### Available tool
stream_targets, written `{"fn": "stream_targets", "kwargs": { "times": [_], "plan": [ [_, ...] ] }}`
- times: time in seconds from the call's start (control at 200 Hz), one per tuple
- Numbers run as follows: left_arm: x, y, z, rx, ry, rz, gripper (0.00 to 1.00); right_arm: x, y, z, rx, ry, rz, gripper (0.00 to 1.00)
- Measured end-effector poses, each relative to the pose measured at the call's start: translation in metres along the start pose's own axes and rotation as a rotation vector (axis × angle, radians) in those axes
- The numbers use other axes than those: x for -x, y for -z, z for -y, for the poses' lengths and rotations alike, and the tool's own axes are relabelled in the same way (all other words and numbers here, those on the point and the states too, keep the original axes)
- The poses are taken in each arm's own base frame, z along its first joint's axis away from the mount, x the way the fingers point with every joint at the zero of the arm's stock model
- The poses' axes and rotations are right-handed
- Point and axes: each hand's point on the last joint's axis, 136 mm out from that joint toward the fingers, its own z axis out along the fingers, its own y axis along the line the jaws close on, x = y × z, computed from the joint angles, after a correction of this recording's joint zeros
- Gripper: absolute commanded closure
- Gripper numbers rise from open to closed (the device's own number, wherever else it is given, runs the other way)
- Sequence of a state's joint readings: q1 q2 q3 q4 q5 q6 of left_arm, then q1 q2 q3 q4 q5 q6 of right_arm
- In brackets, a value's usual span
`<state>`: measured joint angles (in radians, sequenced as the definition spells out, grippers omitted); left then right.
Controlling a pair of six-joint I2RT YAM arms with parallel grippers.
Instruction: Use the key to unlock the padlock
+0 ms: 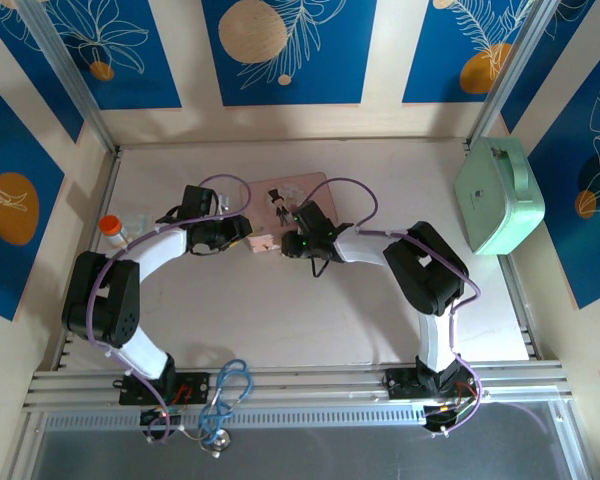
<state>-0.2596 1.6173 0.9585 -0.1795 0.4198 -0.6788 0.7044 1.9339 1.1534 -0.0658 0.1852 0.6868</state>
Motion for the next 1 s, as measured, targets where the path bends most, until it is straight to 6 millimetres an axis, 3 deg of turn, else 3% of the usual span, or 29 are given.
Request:
{"fn": "stream_targets", "kwargs": {
  "times": [0.2, 0.415, 0.765, 1.0],
  "plan": [
    [0.0, -0.001, 0.001, -0.006, -0.001, -0.003, 0.58, -0.008, 0.01, 0.0, -0.133, -0.159, -0.11, 0.88],
    [-0.001, -0.001, 0.002, -0.01, -0.002, -0.004, 0.58, -0.012, 0.011, 0.002, -0.22, -0.211, -0.151, 0.86],
    [0.0, -0.001, 0.002, -0.012, -0.002, -0.004, 0.58, -0.011, 0.011, 0.003, -0.18, -0.225, -0.104, 0.83],
    [-0.002, -0.001, 0.004, -0.018, -0.005, -0.011, 0.59, -0.011, 0.019, 0.013, -0.131, -0.239, -0.07, 0.84]
  ]
}}
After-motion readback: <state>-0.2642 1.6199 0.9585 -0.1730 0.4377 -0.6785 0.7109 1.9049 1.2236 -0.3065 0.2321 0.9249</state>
